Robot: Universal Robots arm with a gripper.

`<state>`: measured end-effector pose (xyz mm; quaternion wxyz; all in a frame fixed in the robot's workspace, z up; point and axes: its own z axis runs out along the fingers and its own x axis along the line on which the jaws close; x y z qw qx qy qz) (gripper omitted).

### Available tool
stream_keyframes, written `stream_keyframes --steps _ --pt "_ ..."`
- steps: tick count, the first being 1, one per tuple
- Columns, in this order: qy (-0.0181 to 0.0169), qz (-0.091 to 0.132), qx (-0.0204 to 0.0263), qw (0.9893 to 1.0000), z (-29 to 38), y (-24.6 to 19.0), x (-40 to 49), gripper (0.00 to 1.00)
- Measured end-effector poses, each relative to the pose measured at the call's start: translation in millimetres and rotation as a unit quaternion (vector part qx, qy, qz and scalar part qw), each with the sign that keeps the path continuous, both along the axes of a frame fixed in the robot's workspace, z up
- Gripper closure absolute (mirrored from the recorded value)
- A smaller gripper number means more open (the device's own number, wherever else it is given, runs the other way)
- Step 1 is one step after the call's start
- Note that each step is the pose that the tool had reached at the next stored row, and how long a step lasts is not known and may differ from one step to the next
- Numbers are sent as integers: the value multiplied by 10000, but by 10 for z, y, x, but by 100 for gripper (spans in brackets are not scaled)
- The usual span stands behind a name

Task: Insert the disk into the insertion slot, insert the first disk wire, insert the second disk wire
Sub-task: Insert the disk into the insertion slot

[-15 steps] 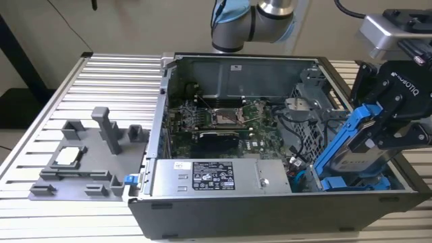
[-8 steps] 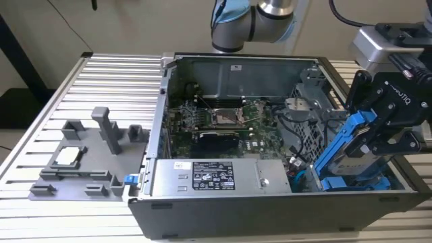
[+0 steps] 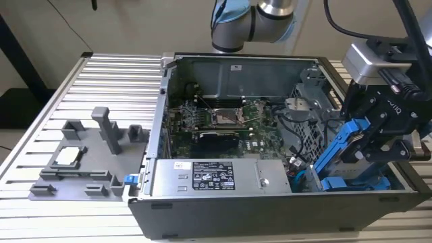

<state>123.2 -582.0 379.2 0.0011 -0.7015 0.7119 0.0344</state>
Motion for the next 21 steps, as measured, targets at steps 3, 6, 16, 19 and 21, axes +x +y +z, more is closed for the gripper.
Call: stream_keyframes --steps 3,6,16,19,21 --pt "0 0 1 10000 -52 0 0 67" --pt "0 0 2 10000 -87 0 0 67" --pt "0 0 1 10000 -87 0 0 60" --pt "0 -1 3 10000 -40 0 0 60" --pt "0 0 1 10000 48 0 0 60"
